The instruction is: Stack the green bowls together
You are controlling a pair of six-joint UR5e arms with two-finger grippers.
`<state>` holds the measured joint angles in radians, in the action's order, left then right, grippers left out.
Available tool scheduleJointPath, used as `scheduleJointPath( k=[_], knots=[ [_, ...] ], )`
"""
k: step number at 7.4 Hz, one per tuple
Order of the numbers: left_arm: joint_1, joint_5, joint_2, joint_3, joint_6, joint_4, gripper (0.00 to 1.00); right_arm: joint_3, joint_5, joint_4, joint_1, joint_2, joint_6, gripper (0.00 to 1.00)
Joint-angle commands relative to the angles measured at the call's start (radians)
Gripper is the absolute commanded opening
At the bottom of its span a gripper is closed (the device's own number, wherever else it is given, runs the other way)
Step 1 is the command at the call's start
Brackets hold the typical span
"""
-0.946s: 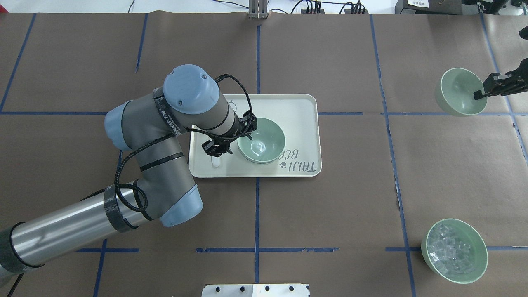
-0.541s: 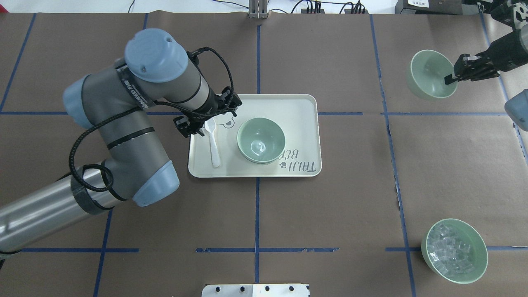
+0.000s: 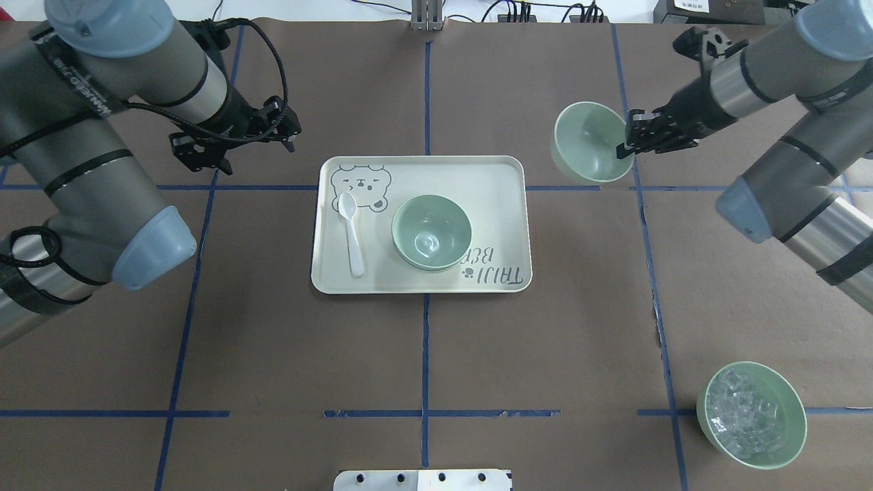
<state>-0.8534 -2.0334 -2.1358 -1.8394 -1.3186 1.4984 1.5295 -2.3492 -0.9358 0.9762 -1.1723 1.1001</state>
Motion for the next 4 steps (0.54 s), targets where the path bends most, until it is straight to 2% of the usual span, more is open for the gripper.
scheduleJointPath(
  k=[1, 2, 3, 4],
  knots=[
    [-0.065, -0.001, 0.052, -0.012, 0.091, -0.004, 1.0, 0.014, 0.082, -0.102, -0.091, 0.107, 0.06, 0.0],
    [-0.093, 0.001, 0.085, -0.012, 0.172, -0.004, 1.0, 0.073, 0.121, -0.253, -0.137, 0.15, 0.06, 0.0],
    [-0.11, 0.001, 0.092, -0.011, 0.226, -0.004, 1.0, 0.143, 0.189, -0.33, -0.195, 0.155, 0.06, 0.0],
    [-0.122, 0.001, 0.123, -0.011, 0.255, -0.001, 1.0, 0.161, 0.212, -0.348, -0.227, 0.161, 0.061, 0.0]
  ],
)
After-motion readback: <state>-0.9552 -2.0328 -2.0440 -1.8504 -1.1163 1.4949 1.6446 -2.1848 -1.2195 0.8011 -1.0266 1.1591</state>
